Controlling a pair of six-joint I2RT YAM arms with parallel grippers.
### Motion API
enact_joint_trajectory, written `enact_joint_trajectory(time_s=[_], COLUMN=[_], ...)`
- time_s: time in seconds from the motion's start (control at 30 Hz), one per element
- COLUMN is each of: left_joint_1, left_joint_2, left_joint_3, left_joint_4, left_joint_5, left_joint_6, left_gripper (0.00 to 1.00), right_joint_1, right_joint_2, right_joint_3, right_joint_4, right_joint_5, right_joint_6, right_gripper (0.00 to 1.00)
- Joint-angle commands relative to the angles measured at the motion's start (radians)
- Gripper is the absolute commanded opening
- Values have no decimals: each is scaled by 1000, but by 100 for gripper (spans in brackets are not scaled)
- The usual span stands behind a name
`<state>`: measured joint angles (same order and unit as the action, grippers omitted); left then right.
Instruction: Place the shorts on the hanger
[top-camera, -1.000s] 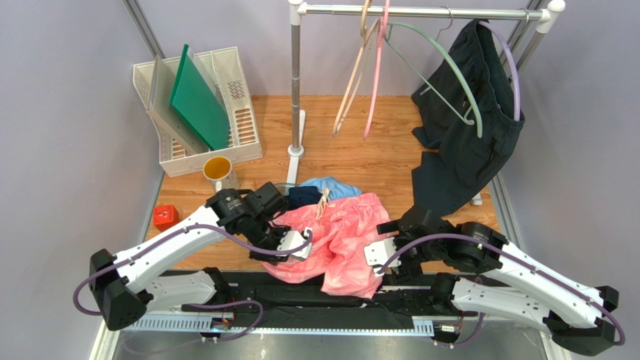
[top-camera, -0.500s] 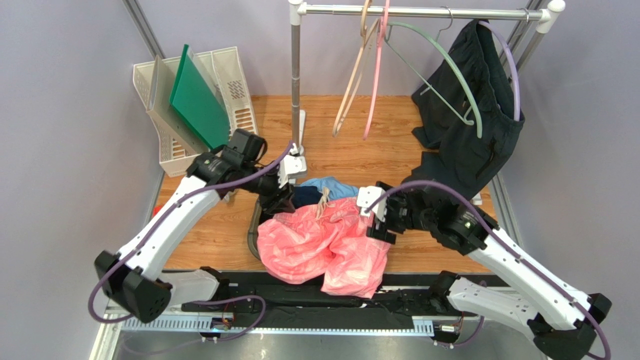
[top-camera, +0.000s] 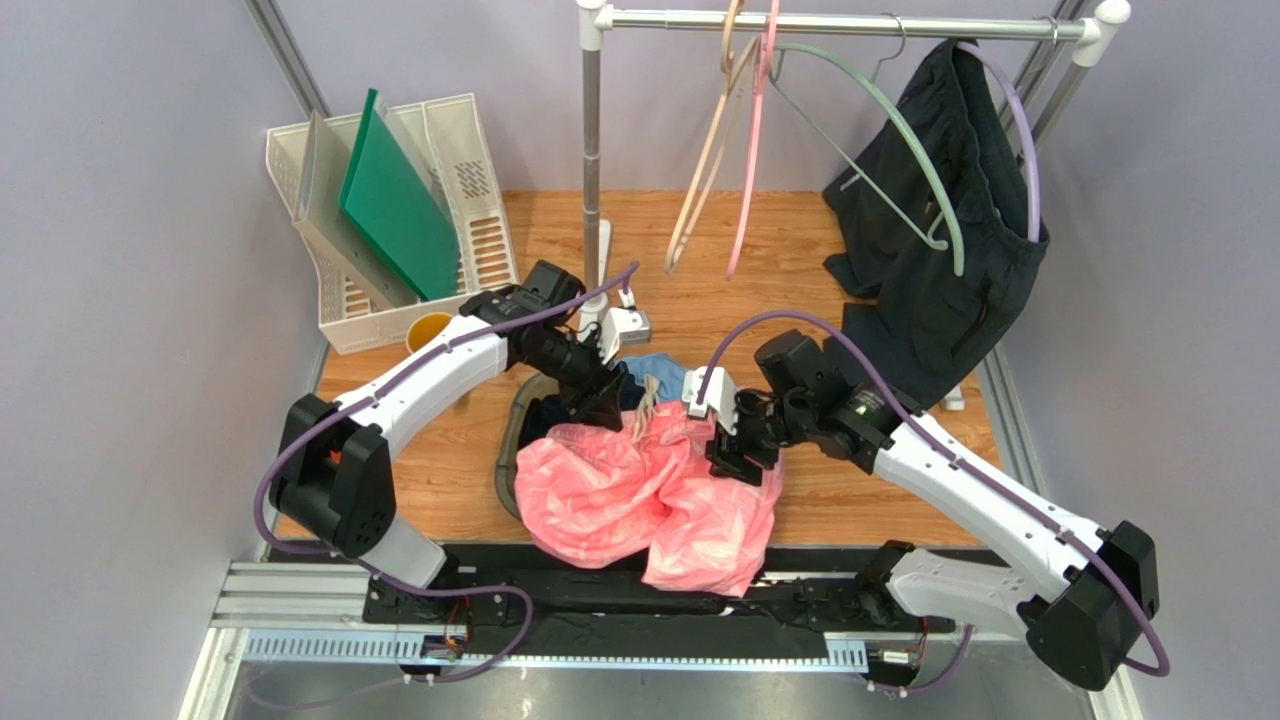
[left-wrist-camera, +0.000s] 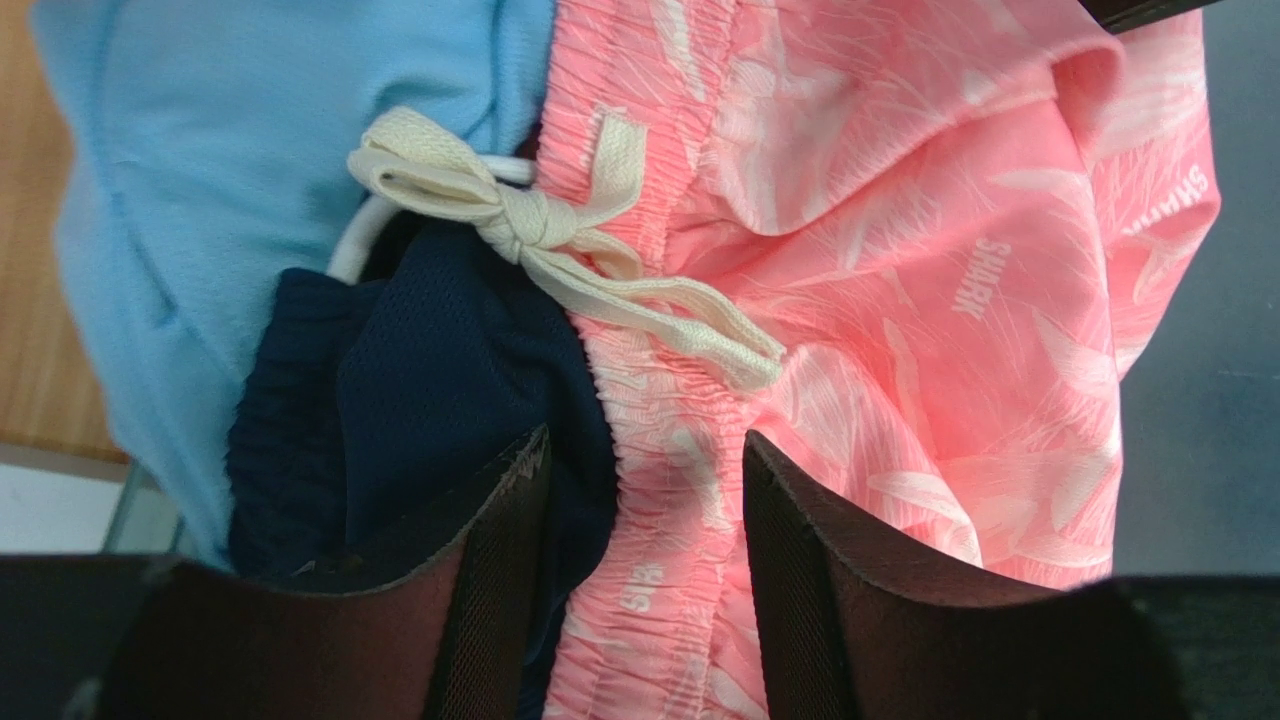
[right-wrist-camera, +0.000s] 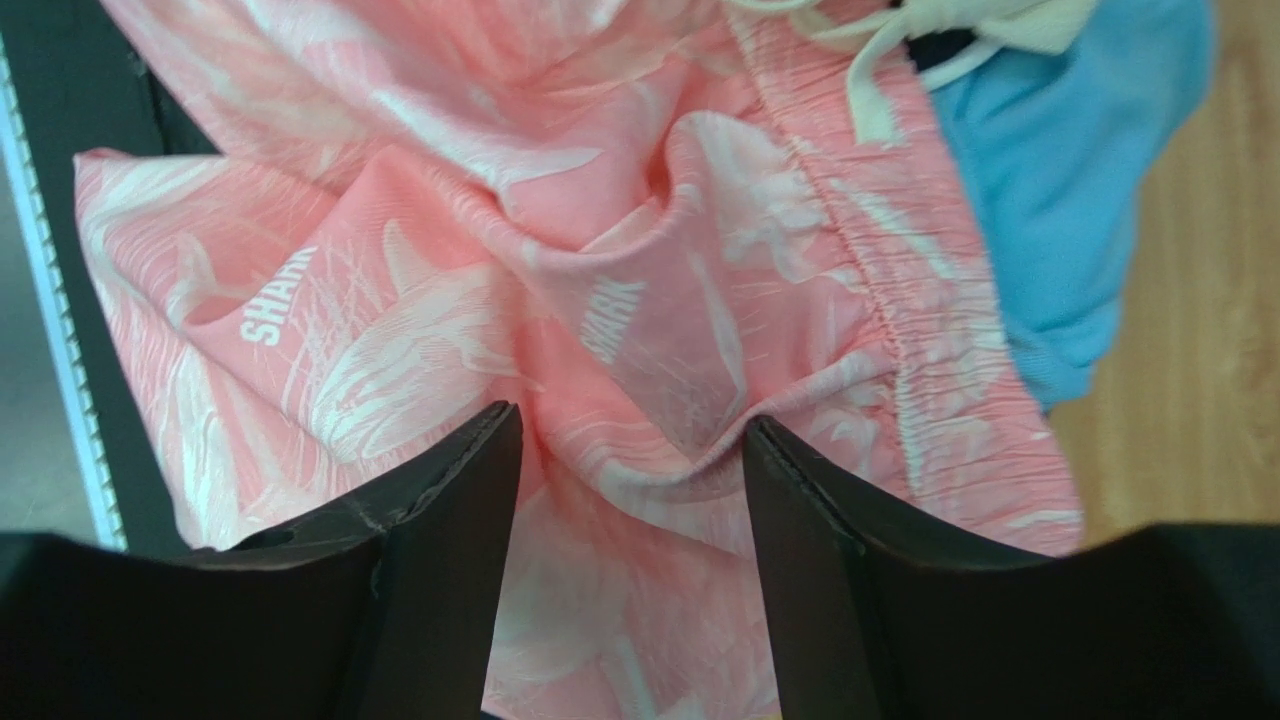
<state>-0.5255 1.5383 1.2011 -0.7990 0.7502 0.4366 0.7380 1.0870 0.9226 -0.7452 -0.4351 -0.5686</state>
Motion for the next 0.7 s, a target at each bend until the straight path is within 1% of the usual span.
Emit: enact_joint_trajectory(time_s=[0.0, 0.03, 0.07, 0.1, 0.13, 0.17, 0.2, 0.27, 0.3, 0.37, 0.4, 0.43, 0.47, 0.5, 0.57, 0.6, 0.67], left_joint_1=[-59, -73, -103, -117, -131, -149, -159, -177, -183, -205, -212, -226, -240, -282, -324, -367, -401], left_joint_2=[-27, -43, -58, -58, -75, -84, -113, -147, -185, -234, -250, -262, -280, -288, -302, -308, -310], left_joint_3=[-26, -31, -41, -43, -47, -51, -54, -75, -83, -101, -107, -113, -115, -124, -132, -141, -149], left_joint_4=[-15, -23, -44, -54, -68, -89, -98, -108, -111, -121, -124, -138, -146, -154, -170, -174, -177], left_joint_5=[34, 28, 14, 6, -2, -17, -25, -58, -72, -94, -98, -109, -117, -124, -150, -156, -176], left_joint_6=[74, 108, 134, 134, 155, 163, 177, 192, 203, 230, 240, 251, 279, 292, 324, 329, 340], left_gripper=[54, 49, 42, 42, 32, 28, 18, 12, 7, 3, 1, 0, 0, 0, 0, 0, 0], right_joint_1=[-2, 0, -3, -3, -15, -28, -67, -119, -179, -239, -290, -311, -351, -364, -390, -409, -420], right_joint_2=[-12, -18, -35, -48, -77, -97, -114, -162, -177, -197, -197, -191, -159, -141, -87, -32, 13], right_joint_3=[-45, -48, -51, -51, -50, -47, -38, -25, -15, -7, -4, -4, -2, 7, 27, 51, 70], right_joint_4=[-32, -42, -49, -51, -52, -54, -54, -56, -57, -65, -66, -69, -69, -68, -56, -49, -39], right_joint_5=[-100, -106, -100, -96, -93, -93, -96, -114, -119, -140, -145, -160, -169, -175, -189, -197, -218], right_joint_6=[-34, -31, 10, 33, 61, 108, 136, 182, 229, 254, 256, 251, 242, 230, 228, 230, 225], right_gripper=[57, 57, 59, 59, 63, 68, 74, 81, 88, 92, 94, 95, 95, 95, 95, 95, 95])
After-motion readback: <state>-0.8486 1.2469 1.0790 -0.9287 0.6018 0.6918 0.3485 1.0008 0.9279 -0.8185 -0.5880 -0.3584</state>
